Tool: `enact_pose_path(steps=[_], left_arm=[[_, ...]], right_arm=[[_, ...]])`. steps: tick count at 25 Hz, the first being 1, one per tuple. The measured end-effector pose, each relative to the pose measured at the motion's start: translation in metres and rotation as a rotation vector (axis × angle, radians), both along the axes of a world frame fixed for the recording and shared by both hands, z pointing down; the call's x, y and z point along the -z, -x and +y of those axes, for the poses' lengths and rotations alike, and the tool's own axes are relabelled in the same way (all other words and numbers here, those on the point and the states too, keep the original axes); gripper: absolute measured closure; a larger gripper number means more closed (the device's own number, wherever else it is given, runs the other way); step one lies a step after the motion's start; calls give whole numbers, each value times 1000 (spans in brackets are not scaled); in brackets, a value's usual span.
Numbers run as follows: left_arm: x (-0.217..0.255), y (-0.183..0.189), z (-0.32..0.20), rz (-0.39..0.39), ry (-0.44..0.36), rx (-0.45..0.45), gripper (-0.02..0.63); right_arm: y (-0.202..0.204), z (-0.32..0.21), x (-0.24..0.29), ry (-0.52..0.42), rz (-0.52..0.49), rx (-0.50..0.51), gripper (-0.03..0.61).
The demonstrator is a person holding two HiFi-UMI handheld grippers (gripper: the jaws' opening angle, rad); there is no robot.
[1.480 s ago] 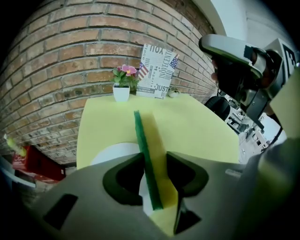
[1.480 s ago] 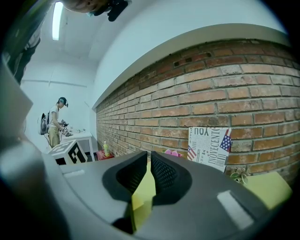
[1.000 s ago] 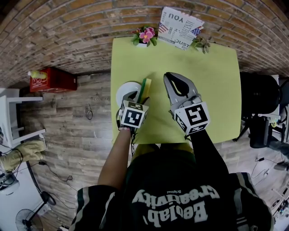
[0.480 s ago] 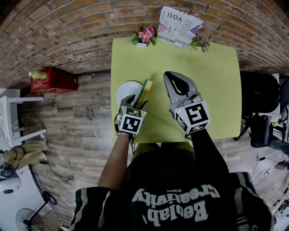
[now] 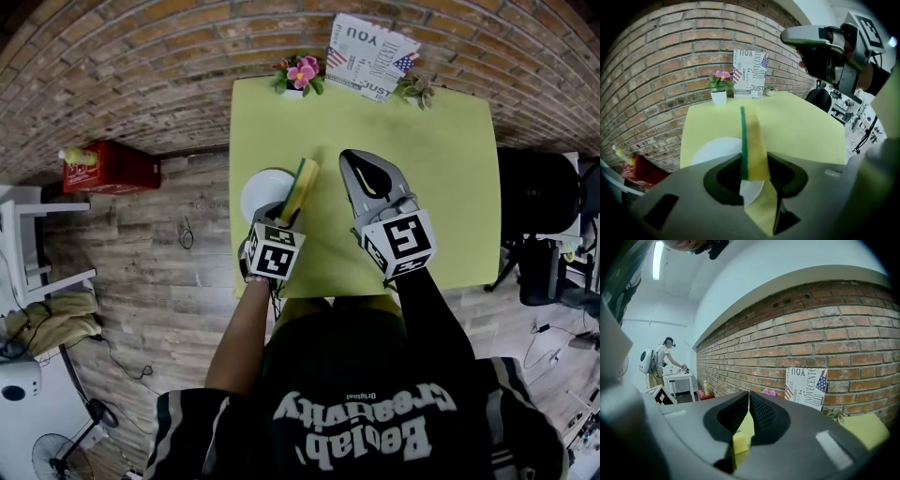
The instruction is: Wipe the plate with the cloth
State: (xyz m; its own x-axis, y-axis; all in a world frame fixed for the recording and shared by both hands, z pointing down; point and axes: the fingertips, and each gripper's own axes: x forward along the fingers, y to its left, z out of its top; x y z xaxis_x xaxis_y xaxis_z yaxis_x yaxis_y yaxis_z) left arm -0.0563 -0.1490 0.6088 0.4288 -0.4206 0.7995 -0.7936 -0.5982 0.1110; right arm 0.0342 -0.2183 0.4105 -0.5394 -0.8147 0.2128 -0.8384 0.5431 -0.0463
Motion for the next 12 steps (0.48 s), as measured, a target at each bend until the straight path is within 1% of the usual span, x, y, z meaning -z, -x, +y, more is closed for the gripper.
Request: enact_pose_path(steps=[3, 7, 9, 12], left_arm=[[0, 3, -3, -5, -2, 12, 477], [2, 19, -9, -16, -19, 50, 479], [3, 32, -13, -23, -31, 76, 479], [1, 58, -13, -49, -23, 129, 479]], right_arm=[[0, 0, 1, -2, 2, -2, 558], [2, -1, 1, -4, 4, -2, 560], [4, -1, 1, -4, 4, 0, 560], [9, -2, 1, -4, 3, 6, 560]])
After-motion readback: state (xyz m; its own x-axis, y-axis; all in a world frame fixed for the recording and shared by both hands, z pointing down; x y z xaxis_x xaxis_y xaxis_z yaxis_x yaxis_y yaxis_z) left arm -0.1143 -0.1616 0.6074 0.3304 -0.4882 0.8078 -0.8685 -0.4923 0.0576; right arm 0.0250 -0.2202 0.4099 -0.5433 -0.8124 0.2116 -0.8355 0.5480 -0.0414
